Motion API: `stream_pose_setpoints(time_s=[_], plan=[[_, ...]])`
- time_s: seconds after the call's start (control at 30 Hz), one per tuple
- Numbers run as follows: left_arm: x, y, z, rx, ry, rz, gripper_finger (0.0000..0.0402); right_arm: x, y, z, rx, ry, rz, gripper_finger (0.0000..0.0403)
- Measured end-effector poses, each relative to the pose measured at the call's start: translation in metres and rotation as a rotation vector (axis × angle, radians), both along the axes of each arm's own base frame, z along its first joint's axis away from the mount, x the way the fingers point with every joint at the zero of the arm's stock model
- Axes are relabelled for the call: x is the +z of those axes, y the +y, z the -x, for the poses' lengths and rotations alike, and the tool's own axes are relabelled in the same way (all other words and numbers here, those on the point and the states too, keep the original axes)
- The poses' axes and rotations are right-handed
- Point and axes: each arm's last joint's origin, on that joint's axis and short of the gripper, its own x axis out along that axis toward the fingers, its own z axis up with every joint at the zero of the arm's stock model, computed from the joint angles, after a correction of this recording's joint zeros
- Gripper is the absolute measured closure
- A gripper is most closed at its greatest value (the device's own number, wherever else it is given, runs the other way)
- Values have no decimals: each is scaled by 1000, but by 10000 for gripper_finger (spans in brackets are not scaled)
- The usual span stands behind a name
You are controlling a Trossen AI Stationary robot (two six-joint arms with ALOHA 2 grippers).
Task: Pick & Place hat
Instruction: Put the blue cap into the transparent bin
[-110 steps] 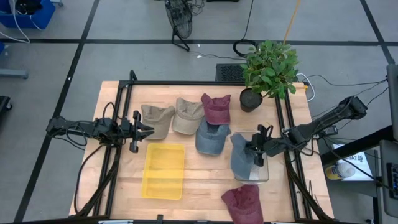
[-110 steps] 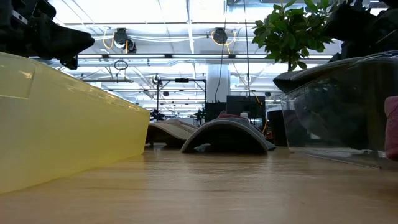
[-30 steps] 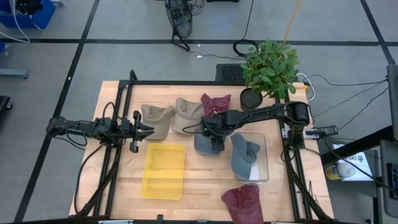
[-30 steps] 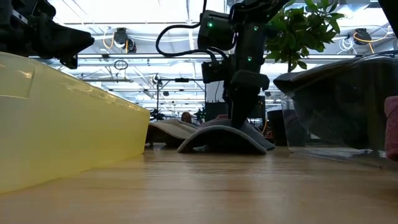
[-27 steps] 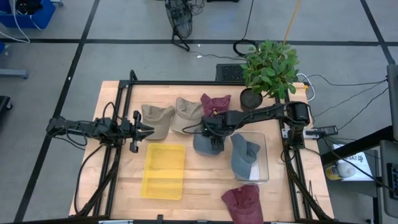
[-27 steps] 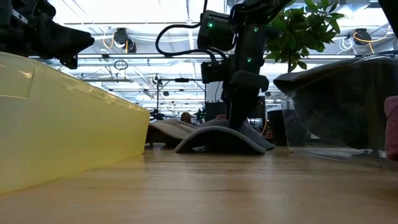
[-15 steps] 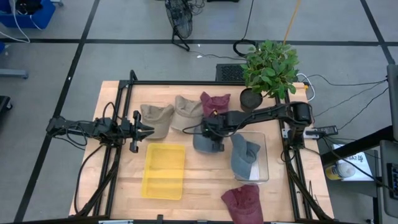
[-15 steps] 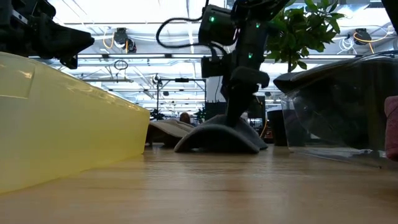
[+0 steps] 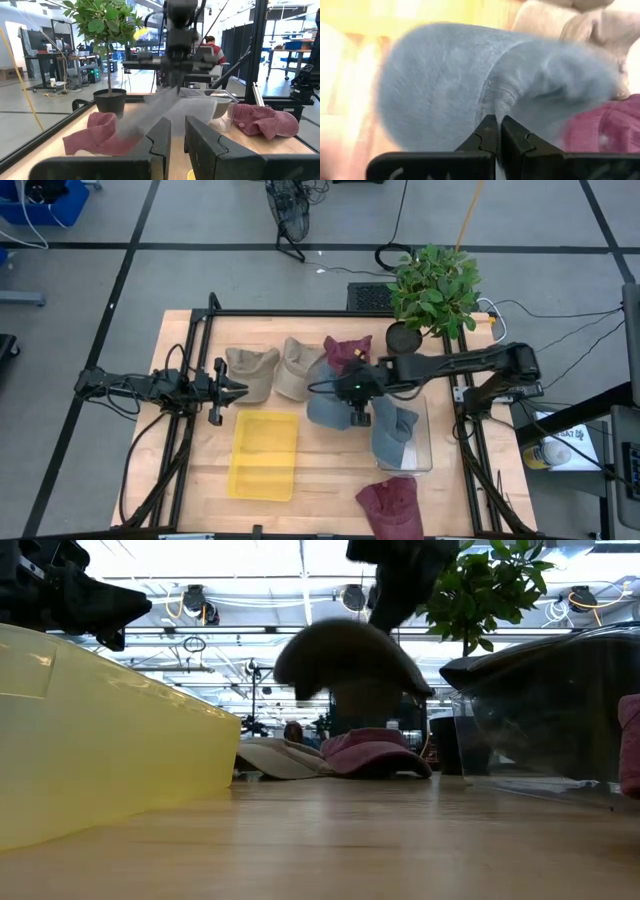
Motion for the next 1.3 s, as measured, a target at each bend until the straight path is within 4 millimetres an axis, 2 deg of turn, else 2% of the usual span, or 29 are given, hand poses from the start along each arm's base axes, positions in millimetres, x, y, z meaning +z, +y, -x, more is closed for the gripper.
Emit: stream_pose_setpoints(time_s=[0.27, 0.47, 0.57, 0.7, 0.9, 1.0, 1.13, 1.3], plan=[[0, 0, 0, 0, 0, 0, 341, 41, 13, 27, 77, -144, 15, 402], [0, 0, 0, 0, 2, 0, 341, 78, 35, 75, 194, -216, 12, 402], [0, 0, 0, 0, 2, 0, 341, 86, 48, 98, 175, -249, 36, 402], [0, 0, 0, -1, 1, 4, 341, 67, 63, 115, 209, -238, 44, 402], [0, 0, 0, -3, 0, 27, 341, 6, 74, 136, 159, -157, 133, 403], [0, 0, 0, -3, 0, 26, 341, -16, 74, 150, 102, -127, 141, 403], [0, 0, 0, -3, 1, 26, 341, -31, 76, 162, 92, -143, 111, 403], [0, 0, 0, -4, 1, 30, 341, -32, 79, 166, 90, -157, 93, 403]])
